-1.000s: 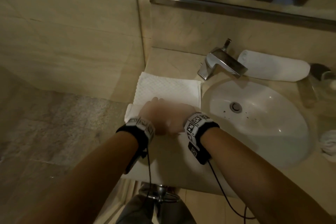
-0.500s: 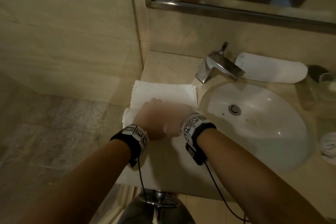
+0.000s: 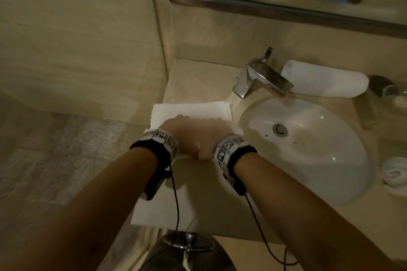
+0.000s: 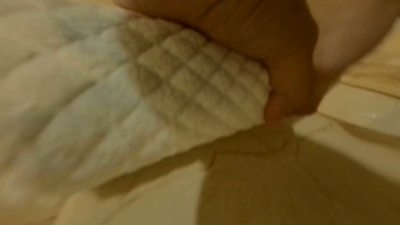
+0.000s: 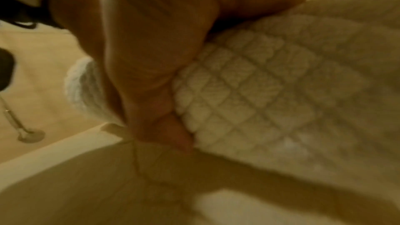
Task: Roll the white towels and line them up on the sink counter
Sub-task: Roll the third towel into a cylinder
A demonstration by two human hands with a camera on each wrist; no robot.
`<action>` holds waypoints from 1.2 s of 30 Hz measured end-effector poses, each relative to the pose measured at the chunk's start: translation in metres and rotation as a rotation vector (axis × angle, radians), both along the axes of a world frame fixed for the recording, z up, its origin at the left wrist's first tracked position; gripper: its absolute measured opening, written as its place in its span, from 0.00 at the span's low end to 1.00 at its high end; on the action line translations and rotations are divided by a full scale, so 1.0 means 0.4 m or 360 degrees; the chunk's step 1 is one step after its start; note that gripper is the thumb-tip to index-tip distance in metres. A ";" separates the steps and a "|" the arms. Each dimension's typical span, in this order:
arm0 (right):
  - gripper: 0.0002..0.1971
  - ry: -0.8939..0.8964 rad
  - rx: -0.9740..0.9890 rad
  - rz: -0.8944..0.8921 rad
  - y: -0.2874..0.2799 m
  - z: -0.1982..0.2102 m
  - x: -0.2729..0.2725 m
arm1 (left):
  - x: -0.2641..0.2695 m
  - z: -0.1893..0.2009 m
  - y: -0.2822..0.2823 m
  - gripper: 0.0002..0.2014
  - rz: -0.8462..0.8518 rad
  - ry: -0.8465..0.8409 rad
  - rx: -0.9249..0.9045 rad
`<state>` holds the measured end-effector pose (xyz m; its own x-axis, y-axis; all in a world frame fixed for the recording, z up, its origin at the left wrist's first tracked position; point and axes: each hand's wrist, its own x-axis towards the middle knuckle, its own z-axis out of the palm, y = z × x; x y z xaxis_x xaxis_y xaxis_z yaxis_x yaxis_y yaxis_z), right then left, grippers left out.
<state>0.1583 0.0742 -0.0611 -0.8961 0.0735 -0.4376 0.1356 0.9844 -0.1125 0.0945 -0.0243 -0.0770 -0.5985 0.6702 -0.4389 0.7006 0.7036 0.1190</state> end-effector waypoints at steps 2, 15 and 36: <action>0.27 -0.0132 -0.0048 -0.0045 0.008 0.010 -0.018 | 0.013 0.003 -0.013 0.42 -0.0110 0.0151 0.0002; 0.41 0.0054 0.0043 -0.0079 0.003 -0.024 0.013 | -0.017 0.012 0.040 0.41 -0.0079 -0.0085 -0.0248; 0.36 0.0155 0.0111 0.0039 0.018 -0.031 -0.006 | -0.004 0.001 0.008 0.38 -0.0040 0.0022 0.0045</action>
<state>0.1557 0.0814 -0.0735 -0.9360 0.0784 -0.3431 0.1033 0.9931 -0.0549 0.0929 -0.0211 -0.0767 -0.5870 0.6973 -0.4113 0.7198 0.6821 0.1290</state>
